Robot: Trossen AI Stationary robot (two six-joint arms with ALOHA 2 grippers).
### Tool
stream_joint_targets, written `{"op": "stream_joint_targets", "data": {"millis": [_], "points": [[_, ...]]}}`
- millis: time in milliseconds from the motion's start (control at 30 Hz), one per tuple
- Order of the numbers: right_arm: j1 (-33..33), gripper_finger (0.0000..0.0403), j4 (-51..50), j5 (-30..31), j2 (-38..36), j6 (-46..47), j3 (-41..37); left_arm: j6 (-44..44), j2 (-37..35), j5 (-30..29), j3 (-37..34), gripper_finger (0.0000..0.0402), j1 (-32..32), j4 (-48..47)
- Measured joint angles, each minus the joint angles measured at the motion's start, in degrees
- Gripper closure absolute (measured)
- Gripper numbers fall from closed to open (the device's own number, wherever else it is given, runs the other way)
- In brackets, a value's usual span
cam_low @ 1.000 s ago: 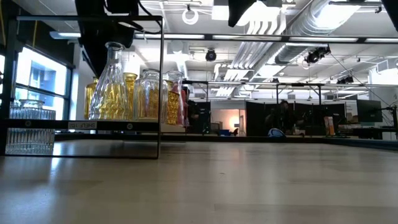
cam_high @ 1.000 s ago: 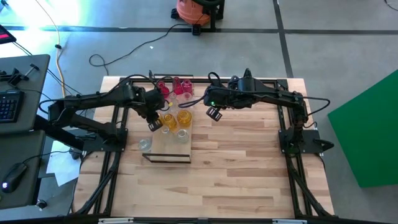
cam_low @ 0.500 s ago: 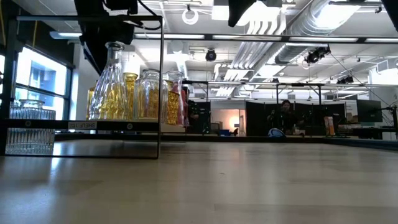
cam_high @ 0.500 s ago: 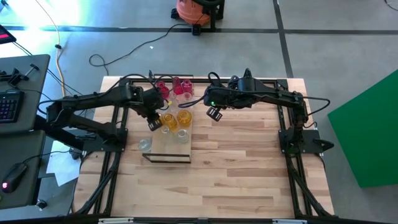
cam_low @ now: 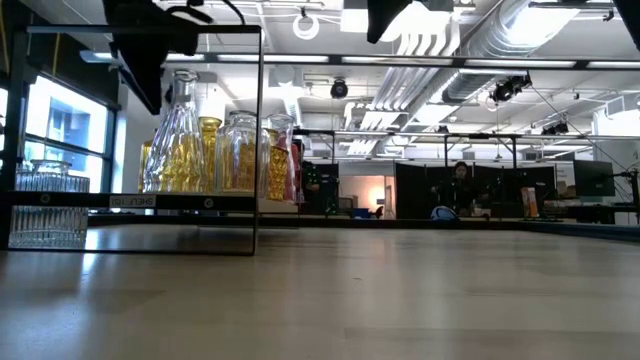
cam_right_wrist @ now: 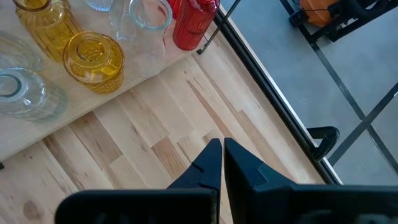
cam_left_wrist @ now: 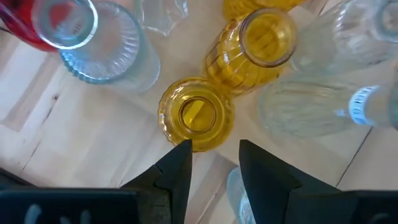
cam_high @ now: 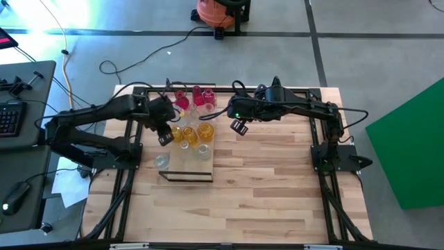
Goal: Sort vases onto shelf
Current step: Adjust the yellow vases on the shelf
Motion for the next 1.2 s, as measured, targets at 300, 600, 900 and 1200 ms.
{"op": "stream_joint_targets", "data": {"millis": [300,600,900,1200], "points": [[0.00,0.0403,0.00,-0.20,0.00,0.04,0.00,6.79,-4.23,-1.53,0.00,0.0295,0.00,-3.09],[0.01,0.0403,0.00,-0.20,0.00,1.49,0.00,10.84,-2.93,-4.36,0.00,0.0391,0.00,-6.05],[0.02,0.0403,0.00,-0.20,0.00,1.54,0.00,10.91,-1.98,-6.89,0.00,0.0400,0.02,-5.88],[0.16,0.0403,0.00,-0.18,0.00,1.73,0.00,9.62,-1.20,-4.34,-2.81,0.0401,0.02,-1.71]]}}
